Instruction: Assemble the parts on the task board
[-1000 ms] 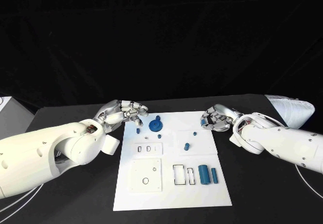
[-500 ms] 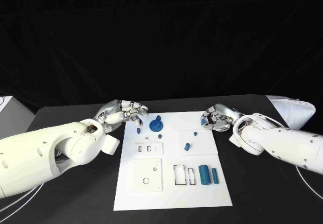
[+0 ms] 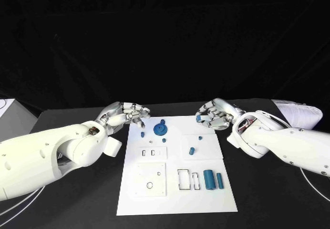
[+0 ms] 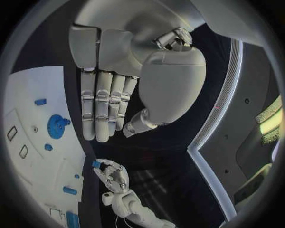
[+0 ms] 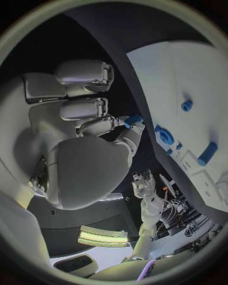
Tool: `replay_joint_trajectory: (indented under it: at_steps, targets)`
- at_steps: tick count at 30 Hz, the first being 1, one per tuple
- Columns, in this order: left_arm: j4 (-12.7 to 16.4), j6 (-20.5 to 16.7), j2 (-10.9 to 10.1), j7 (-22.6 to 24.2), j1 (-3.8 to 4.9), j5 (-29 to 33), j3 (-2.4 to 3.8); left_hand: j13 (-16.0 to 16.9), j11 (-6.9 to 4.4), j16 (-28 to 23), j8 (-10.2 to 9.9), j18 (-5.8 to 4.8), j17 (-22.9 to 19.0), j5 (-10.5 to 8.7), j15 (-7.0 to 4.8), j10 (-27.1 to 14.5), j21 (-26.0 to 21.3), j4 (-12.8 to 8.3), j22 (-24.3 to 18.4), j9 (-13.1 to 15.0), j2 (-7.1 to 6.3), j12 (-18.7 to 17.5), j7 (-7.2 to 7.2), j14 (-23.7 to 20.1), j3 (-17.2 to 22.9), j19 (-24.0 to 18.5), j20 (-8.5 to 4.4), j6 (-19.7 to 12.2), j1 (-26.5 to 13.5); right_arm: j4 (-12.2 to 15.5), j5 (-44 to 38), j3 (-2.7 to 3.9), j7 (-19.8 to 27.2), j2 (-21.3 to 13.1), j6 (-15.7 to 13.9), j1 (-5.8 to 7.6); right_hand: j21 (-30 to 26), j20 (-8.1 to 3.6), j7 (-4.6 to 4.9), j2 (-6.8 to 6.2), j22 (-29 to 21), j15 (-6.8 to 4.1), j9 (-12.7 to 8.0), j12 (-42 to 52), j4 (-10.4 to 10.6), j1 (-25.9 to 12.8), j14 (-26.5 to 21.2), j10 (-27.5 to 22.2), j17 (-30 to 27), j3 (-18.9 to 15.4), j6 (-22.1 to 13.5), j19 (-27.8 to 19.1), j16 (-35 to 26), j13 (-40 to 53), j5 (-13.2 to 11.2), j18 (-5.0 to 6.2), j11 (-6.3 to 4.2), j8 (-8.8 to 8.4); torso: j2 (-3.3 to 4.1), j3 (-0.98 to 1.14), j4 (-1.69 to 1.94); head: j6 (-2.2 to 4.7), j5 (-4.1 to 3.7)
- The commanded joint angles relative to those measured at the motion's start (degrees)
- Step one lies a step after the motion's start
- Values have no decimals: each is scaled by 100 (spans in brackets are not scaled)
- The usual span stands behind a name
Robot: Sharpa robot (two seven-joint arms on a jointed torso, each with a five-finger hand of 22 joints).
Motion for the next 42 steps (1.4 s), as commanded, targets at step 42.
replay_joint_trajectory:
  at_steps: [42]
  targets:
    - [-59, 73, 105, -97, 1, -34, -1, 12, 15, -1, -37, 31, 11, 6, 13, -52, -52, 39, -21, 9, -64, 24, 3, -39, 6, -8, 31, -48, -66, 396, -2489, -121, -2015, 1678, -494, -960, 49, -34, 11, -66, 951, -22, 177, 54, -13, -219, 459, 70, 909, 94, -105, 126, -25, 357, 170, -81, 2, 297, -69, -57, 10, -198, 119]
